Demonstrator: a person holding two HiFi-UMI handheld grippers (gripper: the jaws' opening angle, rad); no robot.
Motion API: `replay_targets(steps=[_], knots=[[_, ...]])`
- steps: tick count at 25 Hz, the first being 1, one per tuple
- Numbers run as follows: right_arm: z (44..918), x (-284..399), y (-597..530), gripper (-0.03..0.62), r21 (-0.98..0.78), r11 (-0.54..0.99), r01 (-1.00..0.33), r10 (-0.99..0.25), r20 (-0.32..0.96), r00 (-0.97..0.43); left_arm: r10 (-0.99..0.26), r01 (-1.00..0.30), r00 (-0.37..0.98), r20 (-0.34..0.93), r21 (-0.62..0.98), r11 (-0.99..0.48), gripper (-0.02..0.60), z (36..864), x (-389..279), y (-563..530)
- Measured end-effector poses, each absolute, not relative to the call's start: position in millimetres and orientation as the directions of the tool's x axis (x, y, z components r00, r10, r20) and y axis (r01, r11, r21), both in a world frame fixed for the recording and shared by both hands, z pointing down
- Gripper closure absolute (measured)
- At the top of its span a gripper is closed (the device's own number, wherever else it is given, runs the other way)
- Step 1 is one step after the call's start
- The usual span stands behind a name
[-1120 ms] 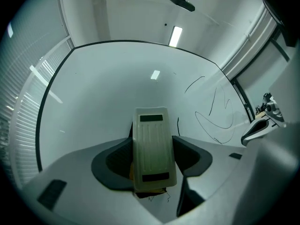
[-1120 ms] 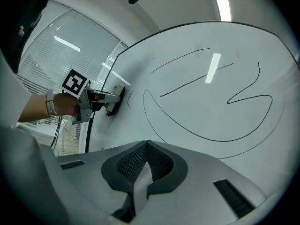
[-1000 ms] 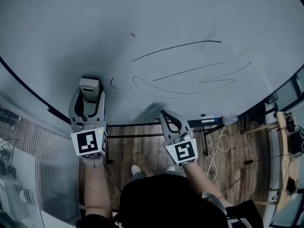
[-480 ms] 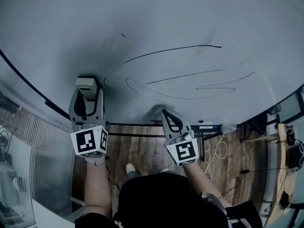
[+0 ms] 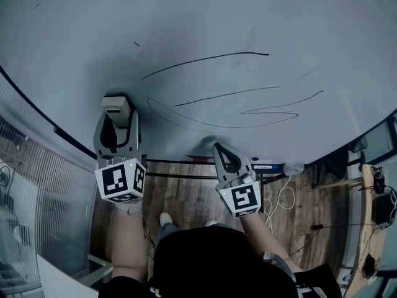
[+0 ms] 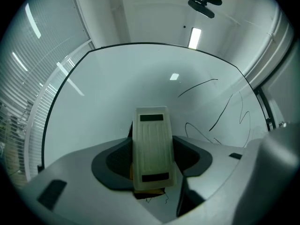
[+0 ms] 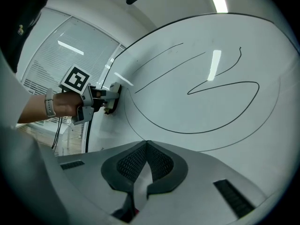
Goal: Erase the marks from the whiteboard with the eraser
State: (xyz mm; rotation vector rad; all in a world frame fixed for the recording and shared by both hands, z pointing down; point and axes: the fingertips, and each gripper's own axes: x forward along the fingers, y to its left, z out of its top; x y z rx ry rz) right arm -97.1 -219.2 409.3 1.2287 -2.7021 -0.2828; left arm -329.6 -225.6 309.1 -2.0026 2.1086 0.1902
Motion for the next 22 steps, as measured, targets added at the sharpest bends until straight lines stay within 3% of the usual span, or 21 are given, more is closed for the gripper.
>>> replay_targets(steps=[10,22], knots=[[409.7,-51.9,-212.2,0.568,0.223,0.602,-0.767,-0.794,0.063,-0.605,-0.95,-0.999,-0.006,-0.311,0.051,-0.011,0.314,258.0,-279.9,-228.9],[402.3,-5.3,-209.0,0.568,0.248,0.56,-0.791,-0.822,0.043,-0.568,-0.947,-0.991,-0.086,-0.31,0.121,0.051,0.318,223.4,-254.4,-233.8]])
